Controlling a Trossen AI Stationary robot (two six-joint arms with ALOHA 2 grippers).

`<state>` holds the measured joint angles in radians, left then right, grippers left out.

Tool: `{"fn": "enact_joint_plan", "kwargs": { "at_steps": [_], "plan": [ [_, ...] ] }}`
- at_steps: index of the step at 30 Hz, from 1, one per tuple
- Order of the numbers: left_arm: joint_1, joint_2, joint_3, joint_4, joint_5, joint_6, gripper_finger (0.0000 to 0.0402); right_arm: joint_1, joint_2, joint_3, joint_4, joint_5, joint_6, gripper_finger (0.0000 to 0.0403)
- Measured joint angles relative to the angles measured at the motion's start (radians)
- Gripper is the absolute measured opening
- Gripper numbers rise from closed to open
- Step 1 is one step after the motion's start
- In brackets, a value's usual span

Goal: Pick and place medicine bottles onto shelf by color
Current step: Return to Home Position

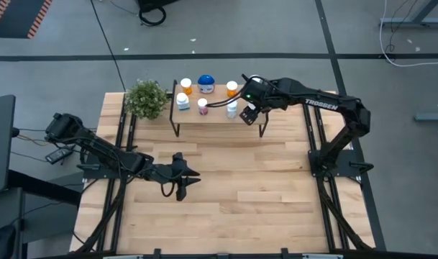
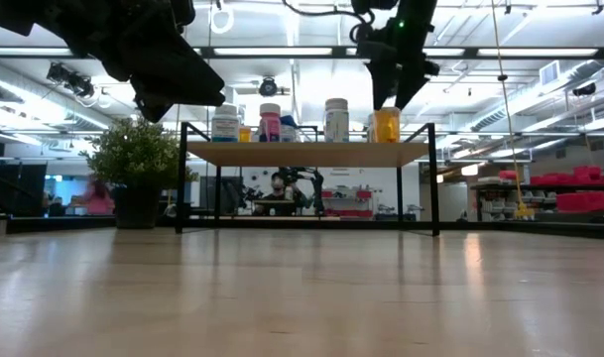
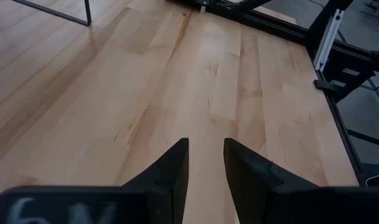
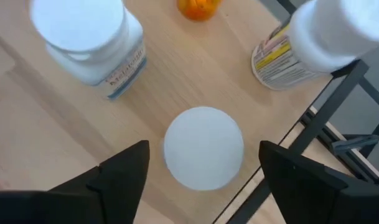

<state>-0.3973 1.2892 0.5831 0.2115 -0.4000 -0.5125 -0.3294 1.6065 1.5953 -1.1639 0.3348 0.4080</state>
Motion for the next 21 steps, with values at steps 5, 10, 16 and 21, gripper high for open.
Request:
{"fn": "enact_joint_plan", "kwargs": {
  "at_steps": [5,10,16,21],
  "plan": [
    [0.0,0.0,0.0,0.0,0.0,0.0,0.0107,0.013,-0.059,0.003,0.007,0.0,0.0,0.0317],
    [0.001,0.0,0.0,0.0,0.0,0.0,0.0107,0.036,-0.136,0.003,0.011,0.026,0.0,0.0317],
    [0.001,0.0,0.0,0.0,-0.04,0.002,0.0107,0.098,-0.213,0.004,0.009,0.05,-0.001,0.0317],
    [0.001,0.0,0.0,0.0,-0.052,0.002,0.0107,0.202,-0.248,-0.022,-0.002,0.132,0.0,0.0317]
  ]
}}
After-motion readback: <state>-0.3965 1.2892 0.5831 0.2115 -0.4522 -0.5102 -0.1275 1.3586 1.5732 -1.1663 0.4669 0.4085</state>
